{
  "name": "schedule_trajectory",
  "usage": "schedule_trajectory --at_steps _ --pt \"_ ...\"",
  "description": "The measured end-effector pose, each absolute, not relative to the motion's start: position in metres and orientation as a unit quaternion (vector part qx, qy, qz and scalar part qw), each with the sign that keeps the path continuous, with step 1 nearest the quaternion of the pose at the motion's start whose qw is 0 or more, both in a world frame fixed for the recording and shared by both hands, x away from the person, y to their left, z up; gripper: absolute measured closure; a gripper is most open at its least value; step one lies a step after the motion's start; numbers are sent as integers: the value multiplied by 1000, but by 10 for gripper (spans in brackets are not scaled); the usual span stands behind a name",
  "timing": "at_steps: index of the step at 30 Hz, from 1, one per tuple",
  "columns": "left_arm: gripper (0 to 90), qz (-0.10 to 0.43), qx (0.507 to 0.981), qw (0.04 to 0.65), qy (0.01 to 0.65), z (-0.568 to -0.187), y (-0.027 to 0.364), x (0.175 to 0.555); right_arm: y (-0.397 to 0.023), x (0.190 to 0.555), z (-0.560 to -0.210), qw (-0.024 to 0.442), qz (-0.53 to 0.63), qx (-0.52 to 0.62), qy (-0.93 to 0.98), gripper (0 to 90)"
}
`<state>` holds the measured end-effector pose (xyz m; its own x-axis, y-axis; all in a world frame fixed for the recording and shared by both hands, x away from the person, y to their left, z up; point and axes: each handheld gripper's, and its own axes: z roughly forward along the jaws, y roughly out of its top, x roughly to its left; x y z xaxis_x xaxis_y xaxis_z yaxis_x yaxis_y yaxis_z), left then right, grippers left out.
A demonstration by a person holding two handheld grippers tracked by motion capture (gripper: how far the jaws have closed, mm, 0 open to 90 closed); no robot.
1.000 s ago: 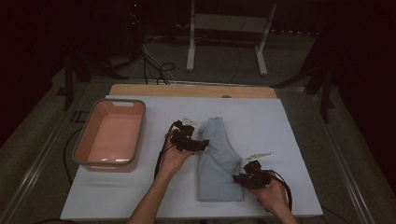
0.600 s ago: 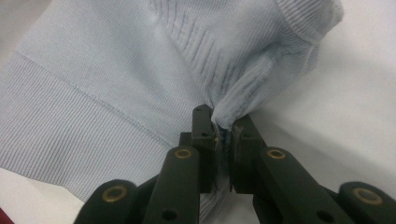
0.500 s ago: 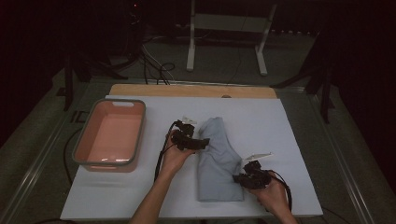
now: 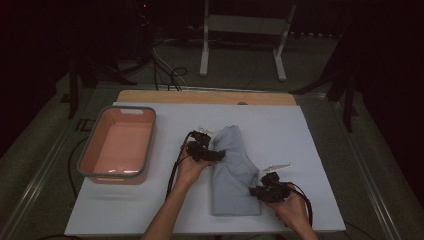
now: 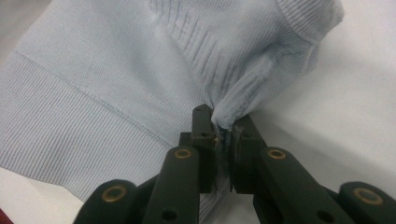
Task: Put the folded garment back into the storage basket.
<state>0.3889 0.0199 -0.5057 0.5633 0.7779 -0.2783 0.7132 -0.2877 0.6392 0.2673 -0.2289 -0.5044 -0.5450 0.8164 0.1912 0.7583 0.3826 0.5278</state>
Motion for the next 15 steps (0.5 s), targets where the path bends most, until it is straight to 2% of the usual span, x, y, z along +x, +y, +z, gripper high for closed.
schedule_trajectory --at_steps 15 --pt "254 29 805 350 478 -515 14 392 -229 267 -504 50 289 474 830 827"
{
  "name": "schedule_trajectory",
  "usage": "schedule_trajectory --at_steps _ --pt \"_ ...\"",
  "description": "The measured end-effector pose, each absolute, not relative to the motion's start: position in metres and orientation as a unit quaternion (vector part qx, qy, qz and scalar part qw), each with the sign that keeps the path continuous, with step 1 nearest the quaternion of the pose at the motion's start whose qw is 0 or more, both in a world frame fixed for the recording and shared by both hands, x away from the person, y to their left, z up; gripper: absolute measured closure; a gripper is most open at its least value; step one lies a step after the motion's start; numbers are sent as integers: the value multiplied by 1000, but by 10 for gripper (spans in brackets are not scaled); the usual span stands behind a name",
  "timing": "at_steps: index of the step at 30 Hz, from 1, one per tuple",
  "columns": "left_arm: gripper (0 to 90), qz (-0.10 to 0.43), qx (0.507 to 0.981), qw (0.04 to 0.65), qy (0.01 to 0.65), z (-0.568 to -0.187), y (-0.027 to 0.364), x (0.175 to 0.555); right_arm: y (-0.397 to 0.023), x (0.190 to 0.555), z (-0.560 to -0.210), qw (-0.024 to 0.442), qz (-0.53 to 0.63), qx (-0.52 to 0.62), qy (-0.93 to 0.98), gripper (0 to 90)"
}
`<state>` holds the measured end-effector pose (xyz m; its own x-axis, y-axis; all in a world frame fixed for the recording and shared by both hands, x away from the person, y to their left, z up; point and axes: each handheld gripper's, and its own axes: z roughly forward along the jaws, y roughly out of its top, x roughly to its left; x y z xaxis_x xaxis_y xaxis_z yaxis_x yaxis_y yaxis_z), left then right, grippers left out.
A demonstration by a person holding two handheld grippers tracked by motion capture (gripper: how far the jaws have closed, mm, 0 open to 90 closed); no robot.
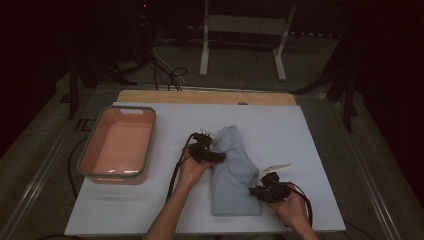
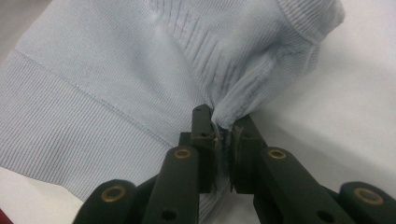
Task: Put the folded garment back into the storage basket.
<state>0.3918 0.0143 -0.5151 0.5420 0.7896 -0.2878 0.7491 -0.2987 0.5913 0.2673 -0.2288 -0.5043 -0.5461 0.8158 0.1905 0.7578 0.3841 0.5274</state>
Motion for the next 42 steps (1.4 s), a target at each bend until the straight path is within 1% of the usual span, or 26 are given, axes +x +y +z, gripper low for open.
schedule_trajectory --at_steps 4,9,17,19,22,24,26,27,33,37,42 --pt "264 31 806 346 479 -515 13 391 -229 268 -504 49 289 474 830 827" --pt "370 12 801 357 480 -515 12 394 -228 268 -504 50 287 475 831 825" --pt "504 -3 794 365 486 -516 4 398 -226 268 -504 51 285 477 830 823" --pt "551 -7 793 364 488 -516 2 398 -227 268 -504 50 286 478 829 822" --pt "664 -17 794 367 485 -517 0 398 -226 268 -504 49 285 480 828 817" --pt "733 -11 796 368 480 -516 0 398 -226 268 -504 44 284 489 824 813" --pt "826 -4 793 373 481 -513 2 397 -226 269 -504 40 285 491 822 807" --pt "852 -2 793 372 482 -511 3 397 -226 269 -504 39 285 494 821 804" --pt "869 7 797 371 477 -509 3 395 -226 271 -503 29 281 506 815 783" --pt "871 11 797 372 476 -506 3 394 -225 270 -503 30 282 515 809 815" --pt "872 15 797 376 473 -502 5 394 -222 268 -502 39 284 519 805 834"
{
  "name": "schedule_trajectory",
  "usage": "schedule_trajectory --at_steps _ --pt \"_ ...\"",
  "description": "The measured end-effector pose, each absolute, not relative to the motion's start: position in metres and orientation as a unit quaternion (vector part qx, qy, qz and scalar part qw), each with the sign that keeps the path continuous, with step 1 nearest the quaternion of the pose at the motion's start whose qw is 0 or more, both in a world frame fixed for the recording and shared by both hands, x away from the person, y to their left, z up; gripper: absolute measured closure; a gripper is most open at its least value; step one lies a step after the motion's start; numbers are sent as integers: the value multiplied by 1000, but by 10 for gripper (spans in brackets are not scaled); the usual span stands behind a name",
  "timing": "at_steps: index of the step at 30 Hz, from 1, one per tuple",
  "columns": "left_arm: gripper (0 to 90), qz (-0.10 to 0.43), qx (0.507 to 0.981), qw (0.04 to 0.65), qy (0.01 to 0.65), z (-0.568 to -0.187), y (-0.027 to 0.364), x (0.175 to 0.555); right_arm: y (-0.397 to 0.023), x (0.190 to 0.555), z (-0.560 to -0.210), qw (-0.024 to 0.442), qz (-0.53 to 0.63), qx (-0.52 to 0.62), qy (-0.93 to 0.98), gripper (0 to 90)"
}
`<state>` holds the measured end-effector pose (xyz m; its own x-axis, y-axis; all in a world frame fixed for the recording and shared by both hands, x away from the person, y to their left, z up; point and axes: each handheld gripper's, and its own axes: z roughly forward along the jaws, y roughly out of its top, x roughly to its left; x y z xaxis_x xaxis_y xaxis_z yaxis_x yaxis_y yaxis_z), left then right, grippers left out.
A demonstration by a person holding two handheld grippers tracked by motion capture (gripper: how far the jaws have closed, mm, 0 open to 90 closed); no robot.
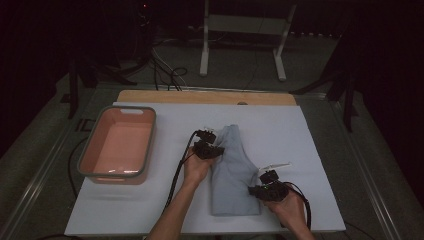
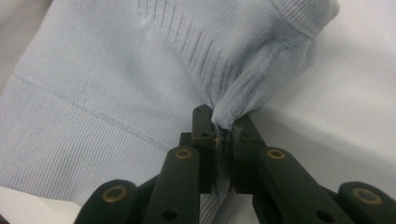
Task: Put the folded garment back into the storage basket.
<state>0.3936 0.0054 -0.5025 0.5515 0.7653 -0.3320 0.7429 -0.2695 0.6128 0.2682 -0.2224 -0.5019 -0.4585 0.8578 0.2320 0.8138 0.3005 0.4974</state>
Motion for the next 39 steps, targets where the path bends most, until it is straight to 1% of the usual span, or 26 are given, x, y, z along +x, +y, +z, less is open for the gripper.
schedule_trajectory --at_steps 13,18,39 --pt "872 24 796 379 471 -493 13 391 -222 267 -497 47 307 520 796 844" --pt "873 26 794 382 473 -489 16 390 -223 268 -495 33 322 525 787 846" --pt "872 42 799 378 465 -466 29 389 -217 270 -484 27 351 522 776 847"
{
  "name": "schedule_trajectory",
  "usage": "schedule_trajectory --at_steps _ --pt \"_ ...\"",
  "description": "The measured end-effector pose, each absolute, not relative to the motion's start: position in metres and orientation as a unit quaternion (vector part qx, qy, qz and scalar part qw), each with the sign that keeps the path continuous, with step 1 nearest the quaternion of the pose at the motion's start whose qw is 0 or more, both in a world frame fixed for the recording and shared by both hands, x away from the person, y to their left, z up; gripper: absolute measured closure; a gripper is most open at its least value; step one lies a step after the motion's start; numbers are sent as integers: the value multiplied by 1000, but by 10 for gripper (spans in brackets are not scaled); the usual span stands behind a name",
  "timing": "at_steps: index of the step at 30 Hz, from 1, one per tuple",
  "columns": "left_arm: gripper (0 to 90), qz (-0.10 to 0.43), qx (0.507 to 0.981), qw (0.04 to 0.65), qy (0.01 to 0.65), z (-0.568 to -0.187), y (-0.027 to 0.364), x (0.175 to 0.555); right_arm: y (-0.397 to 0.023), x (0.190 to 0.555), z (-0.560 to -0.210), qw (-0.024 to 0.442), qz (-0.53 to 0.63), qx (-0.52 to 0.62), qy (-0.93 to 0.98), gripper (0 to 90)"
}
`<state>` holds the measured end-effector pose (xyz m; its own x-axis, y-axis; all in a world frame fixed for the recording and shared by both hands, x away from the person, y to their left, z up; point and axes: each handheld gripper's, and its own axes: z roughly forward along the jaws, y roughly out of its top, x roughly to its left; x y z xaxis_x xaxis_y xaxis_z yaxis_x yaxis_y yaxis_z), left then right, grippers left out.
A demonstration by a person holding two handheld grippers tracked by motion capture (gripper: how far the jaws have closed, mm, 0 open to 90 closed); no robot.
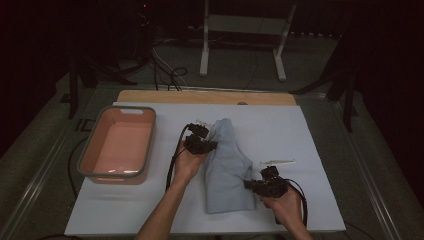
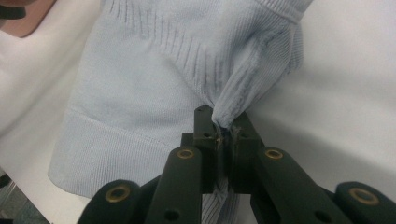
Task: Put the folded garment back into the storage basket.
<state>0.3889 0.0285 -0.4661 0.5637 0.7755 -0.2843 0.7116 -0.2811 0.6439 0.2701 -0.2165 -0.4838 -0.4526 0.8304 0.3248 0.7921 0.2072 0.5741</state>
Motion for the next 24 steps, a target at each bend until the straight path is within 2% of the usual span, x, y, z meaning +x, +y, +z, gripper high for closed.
schedule_trajectory --at_steps 24 --pt "872 54 795 378 471 -449 45 393 -203 280 -471 26 370 526 766 847"
